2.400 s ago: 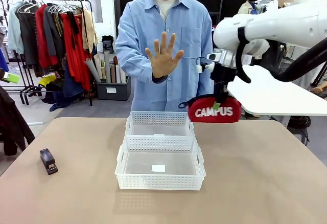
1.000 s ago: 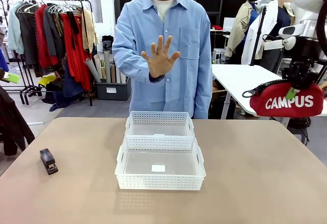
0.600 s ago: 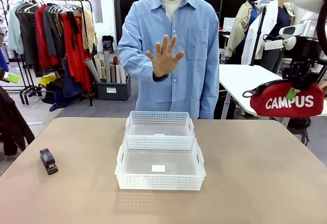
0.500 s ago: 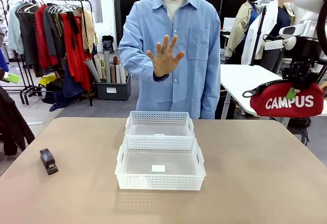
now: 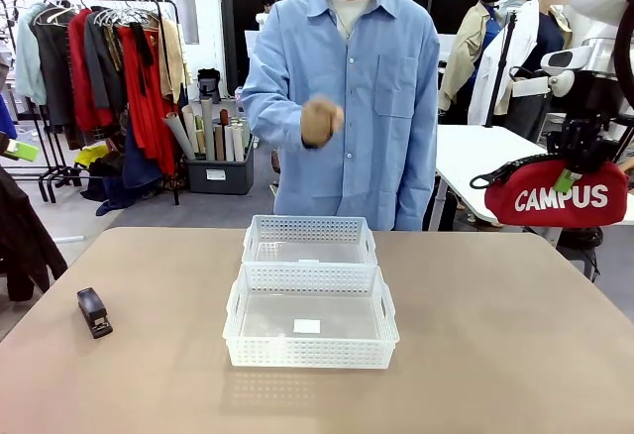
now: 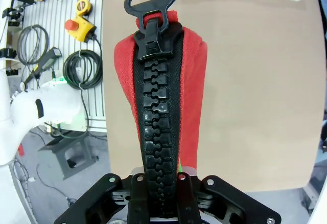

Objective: Distribute items into two baskets.
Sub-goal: Place the picked Pencil pouch into the Organizing basket as instructed by the person.

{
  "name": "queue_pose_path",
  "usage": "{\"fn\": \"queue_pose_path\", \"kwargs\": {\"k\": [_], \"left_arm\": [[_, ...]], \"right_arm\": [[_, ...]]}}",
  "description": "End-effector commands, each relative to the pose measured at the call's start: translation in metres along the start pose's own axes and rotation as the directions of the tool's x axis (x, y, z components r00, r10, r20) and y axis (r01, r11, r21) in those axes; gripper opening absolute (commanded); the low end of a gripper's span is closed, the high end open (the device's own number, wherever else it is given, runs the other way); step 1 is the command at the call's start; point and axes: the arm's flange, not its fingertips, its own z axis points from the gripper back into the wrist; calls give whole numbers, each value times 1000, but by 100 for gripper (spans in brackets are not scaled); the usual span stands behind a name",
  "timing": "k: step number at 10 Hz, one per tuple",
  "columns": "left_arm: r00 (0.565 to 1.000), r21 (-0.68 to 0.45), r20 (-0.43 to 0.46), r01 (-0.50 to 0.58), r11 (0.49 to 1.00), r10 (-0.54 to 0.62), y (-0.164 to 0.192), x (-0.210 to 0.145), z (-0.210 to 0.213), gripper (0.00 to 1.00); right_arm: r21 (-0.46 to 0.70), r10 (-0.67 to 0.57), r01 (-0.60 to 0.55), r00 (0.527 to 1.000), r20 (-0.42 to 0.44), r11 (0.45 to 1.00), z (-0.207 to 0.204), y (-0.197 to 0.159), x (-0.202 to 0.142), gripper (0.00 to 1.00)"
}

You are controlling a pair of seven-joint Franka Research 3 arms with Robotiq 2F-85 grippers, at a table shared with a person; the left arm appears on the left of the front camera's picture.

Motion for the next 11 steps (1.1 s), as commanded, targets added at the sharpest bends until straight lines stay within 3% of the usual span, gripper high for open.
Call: {"fn": "queue_pose_path", "kwargs": {"k": [1,9,11], "left_arm": [[1000,-10,20,5,1000,-5,0,0,0,100],[1000,-10,20,5,1000,-5,0,0,0,100],[1000,-10,20,5,1000,-5,0,0,0,100]], "right_arm": [[-13,1,-1,1000,-3,1000,6,-3,0,0],[0,0,0,1000,0,1000,0,0,0,0],[23,19,-19,1000,-1,1000,-6,13,17,0]]}}
